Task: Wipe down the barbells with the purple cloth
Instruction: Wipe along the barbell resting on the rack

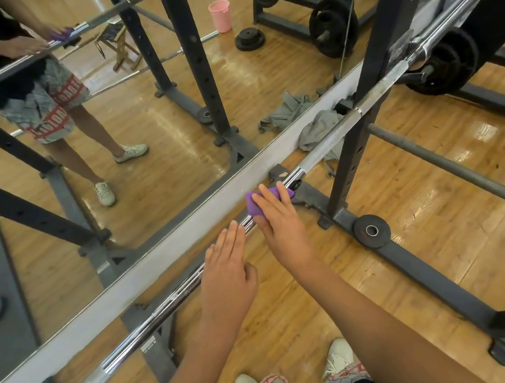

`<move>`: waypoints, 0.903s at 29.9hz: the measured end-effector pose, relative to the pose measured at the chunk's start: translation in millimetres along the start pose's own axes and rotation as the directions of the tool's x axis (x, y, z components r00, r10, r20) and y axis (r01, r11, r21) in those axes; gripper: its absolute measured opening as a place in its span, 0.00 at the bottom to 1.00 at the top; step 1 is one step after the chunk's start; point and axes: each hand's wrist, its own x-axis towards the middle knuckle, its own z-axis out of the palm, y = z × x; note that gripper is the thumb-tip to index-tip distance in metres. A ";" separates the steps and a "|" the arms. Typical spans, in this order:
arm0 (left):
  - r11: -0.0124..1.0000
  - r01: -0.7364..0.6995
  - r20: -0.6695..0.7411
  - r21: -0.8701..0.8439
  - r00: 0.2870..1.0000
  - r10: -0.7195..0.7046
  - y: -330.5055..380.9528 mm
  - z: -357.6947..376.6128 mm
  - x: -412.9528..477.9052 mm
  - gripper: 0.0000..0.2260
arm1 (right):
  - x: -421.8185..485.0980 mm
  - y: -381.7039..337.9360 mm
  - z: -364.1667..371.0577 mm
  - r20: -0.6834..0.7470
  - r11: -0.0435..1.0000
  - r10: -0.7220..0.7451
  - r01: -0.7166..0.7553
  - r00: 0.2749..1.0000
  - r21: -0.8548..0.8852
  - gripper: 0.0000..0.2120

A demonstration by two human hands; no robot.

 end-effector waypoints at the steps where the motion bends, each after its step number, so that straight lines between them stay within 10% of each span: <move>1: 1.000 0.014 -0.001 -0.007 1.000 -0.014 1.4 0.4 0.3 0.32 | 0.0 -1.0 -0.6 0.008 1.000 -0.006 0.006 1.000 -0.011 0.22; 13: 0.998 0.057 -0.013 0.007 0.998 -0.057 2.1 -1.1 -1.7 0.32 | 10.2 26.7 -15.7 0.006 0.988 -0.153 0.153 0.988 -0.003 0.29; 19: 0.979 0.200 -0.064 0.038 0.978 -0.198 -7.7 -6.5 -23.8 0.32 | 4.2 13.7 -27.4 0.229 0.951 -0.228 0.267 0.946 -0.157 0.44; 27: 0.975 0.220 -0.126 0.040 0.969 -0.214 -18.9 -13.6 -43.4 0.31 | 11.6 18.8 -42.2 0.352 0.933 -0.210 0.294 0.912 -0.207 0.40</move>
